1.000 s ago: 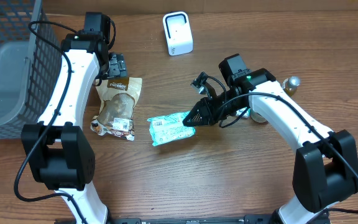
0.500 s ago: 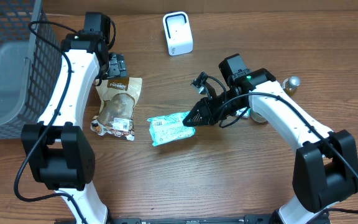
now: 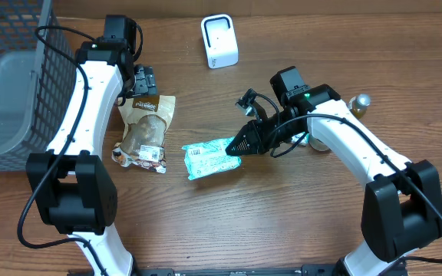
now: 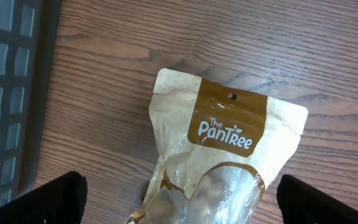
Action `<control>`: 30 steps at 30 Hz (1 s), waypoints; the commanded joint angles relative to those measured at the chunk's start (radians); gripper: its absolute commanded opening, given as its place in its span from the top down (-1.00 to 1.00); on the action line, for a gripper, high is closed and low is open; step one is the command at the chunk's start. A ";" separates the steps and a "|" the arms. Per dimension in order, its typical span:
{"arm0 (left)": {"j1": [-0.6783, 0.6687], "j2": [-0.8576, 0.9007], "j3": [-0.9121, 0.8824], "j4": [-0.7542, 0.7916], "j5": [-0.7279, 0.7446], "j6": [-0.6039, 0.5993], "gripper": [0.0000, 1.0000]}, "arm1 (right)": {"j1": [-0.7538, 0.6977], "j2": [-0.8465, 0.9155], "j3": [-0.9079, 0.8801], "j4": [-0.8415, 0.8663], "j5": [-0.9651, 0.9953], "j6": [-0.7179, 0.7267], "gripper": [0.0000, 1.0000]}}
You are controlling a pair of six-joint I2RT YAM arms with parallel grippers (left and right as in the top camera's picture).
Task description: Scan the item barcode
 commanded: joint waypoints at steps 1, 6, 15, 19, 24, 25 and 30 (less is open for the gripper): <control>-0.007 -0.004 0.012 0.002 -0.013 0.000 -0.99 | -0.003 -0.040 0.002 0.006 -0.024 -0.008 0.93; -0.007 -0.004 0.012 0.002 -0.013 0.000 -1.00 | -0.003 -0.040 0.002 0.005 -0.010 -0.008 0.93; -0.007 -0.004 0.012 0.002 -0.013 0.000 -0.99 | -0.003 -0.039 0.002 0.013 0.018 -0.008 0.93; -0.007 -0.004 0.012 0.002 -0.013 0.000 -0.99 | -0.003 -0.038 0.002 0.031 0.022 -0.008 0.93; -0.007 -0.004 0.012 0.002 -0.013 0.000 -0.99 | -0.003 -0.038 0.002 0.047 0.054 -0.008 0.93; -0.007 -0.004 0.012 0.002 -0.013 0.000 -0.99 | -0.003 -0.038 0.001 0.050 0.061 -0.008 0.93; -0.007 -0.004 0.012 0.002 -0.013 0.000 -1.00 | -0.003 -0.038 -0.002 0.069 0.090 -0.008 0.93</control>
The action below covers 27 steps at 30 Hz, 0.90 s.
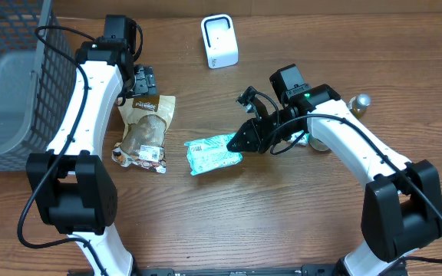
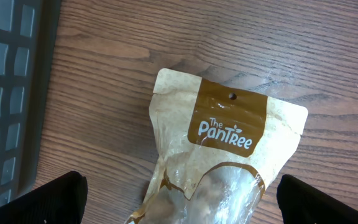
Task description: Scan the item barcode
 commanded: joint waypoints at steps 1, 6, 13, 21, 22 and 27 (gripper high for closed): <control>-0.007 -0.004 0.012 0.002 -0.013 0.000 -0.99 | -0.003 -0.038 -0.002 0.016 0.014 -0.008 0.93; -0.007 -0.004 0.012 0.002 -0.013 0.000 -1.00 | -0.003 -0.038 -0.002 0.033 0.066 -0.008 0.93; -0.007 -0.004 0.012 0.002 -0.013 0.000 -0.99 | -0.003 -0.038 -0.002 0.060 0.114 -0.004 0.93; -0.007 -0.004 0.012 0.002 -0.013 0.000 -0.99 | -0.001 -0.036 -0.002 0.085 0.114 0.000 0.93; -0.007 -0.004 0.012 0.002 -0.013 0.000 -0.99 | 0.001 -0.036 -0.002 0.086 0.114 0.000 0.93; -0.007 -0.004 0.012 0.002 -0.013 0.000 -0.99 | 0.006 -0.036 -0.002 0.091 0.114 0.000 0.93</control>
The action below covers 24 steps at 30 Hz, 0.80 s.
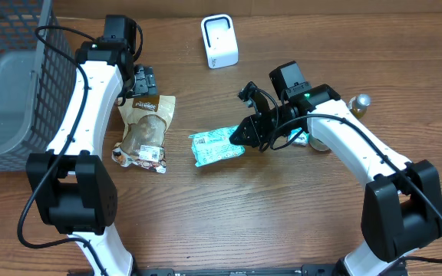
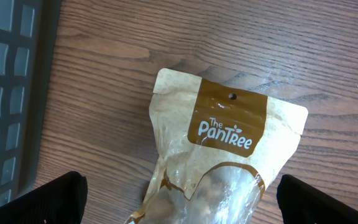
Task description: Scan the item barcode
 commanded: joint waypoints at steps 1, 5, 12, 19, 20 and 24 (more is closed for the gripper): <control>-0.007 -0.004 0.012 0.002 -0.013 0.000 -0.99 | 0.006 -0.036 -0.002 0.012 -0.008 -0.001 0.93; -0.007 -0.004 0.012 0.002 -0.013 0.000 -0.99 | 0.009 -0.036 -0.002 0.013 -0.009 -0.001 0.93; -0.007 -0.004 0.012 0.002 -0.013 0.000 -0.99 | 0.013 -0.036 -0.002 0.013 -0.008 -0.002 0.92; -0.007 -0.004 0.012 0.002 -0.013 0.000 -0.99 | 0.013 -0.036 -0.002 0.013 0.011 -0.002 0.93; -0.007 -0.004 0.012 0.002 -0.013 0.000 -0.99 | 0.013 -0.036 -0.002 0.012 0.011 -0.001 0.93; -0.007 -0.004 0.012 0.002 -0.013 0.000 -0.99 | 0.013 -0.036 -0.002 0.013 0.018 -0.002 0.93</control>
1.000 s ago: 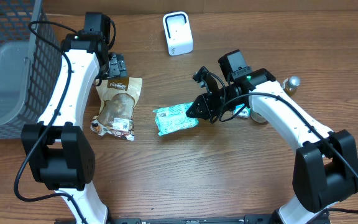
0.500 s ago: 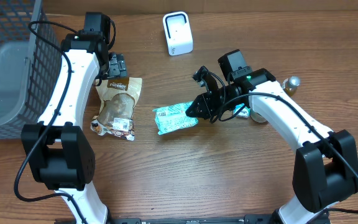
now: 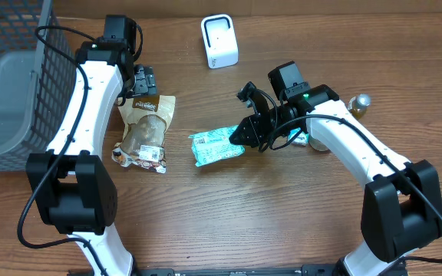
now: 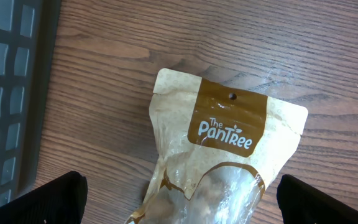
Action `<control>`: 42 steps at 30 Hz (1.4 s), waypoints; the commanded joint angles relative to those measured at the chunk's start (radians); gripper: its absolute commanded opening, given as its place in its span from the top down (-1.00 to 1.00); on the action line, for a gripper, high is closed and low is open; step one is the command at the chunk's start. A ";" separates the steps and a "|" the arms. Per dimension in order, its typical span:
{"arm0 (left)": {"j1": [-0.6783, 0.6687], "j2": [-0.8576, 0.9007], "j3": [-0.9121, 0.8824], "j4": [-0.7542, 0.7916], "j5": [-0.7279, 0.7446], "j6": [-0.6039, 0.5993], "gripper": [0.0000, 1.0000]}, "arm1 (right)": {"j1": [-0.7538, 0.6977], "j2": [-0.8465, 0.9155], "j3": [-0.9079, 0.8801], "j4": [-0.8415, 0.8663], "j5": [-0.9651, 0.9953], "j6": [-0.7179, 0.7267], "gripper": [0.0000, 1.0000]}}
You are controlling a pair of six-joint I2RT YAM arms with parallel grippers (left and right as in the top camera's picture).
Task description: Scan the item barcode
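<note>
A teal snack packet point(image 3: 216, 146) hangs mid-table with my right gripper point(image 3: 241, 136) shut on its right end, and it looks tilted and lifted. The white barcode scanner point(image 3: 219, 41) stands at the far edge, well beyond the packet. A brown PanTree pouch point(image 3: 146, 126) lies flat to the left. My left gripper point(image 3: 143, 81) hovers open over the top of the pouch point(image 4: 229, 149). In the left wrist view the gripper point(image 4: 182, 199) has one black fingertip point(image 4: 55, 199) on each side of the pouch and touches nothing.
A dark wire basket point(image 3: 21, 46) holding a grey bin stands at the far left. A small bottle point(image 3: 357, 103) and another small item point(image 3: 315, 142) sit behind my right arm. Wood tabletop point(image 3: 229, 222) stretches toward the near edge.
My right gripper first held the teal packet by its right end, low and spread wide near mid-table. A second later the packet looked shorter and had shifted slightly. By the last moment it sat a little farther back and right, where it stays. My left arm never moved.
</note>
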 commanded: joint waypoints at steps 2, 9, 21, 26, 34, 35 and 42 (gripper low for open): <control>-0.007 -0.004 0.012 0.002 -0.013 0.000 -0.99 | 0.005 -0.036 -0.002 0.008 -0.004 -0.001 0.93; -0.007 -0.004 0.012 0.002 -0.013 0.000 -0.99 | 0.005 -0.036 -0.002 0.011 -0.005 0.000 0.93; -0.007 -0.004 0.012 0.002 -0.013 0.000 -0.99 | 0.005 -0.036 0.066 0.028 0.052 0.210 0.93; -0.007 -0.004 0.012 0.002 -0.013 0.000 -0.99 | 0.014 -0.036 0.203 -0.054 0.129 0.210 0.93; -0.007 -0.004 0.012 0.002 -0.013 0.000 -0.99 | 0.077 -0.036 0.326 -0.011 0.403 0.196 0.93; -0.007 -0.004 0.012 0.002 -0.013 0.000 -0.99 | 0.091 -0.035 0.325 0.019 0.444 0.166 0.93; -0.007 -0.004 0.012 0.002 -0.013 0.000 -0.99 | 0.168 0.004 0.325 0.248 0.827 -0.010 0.93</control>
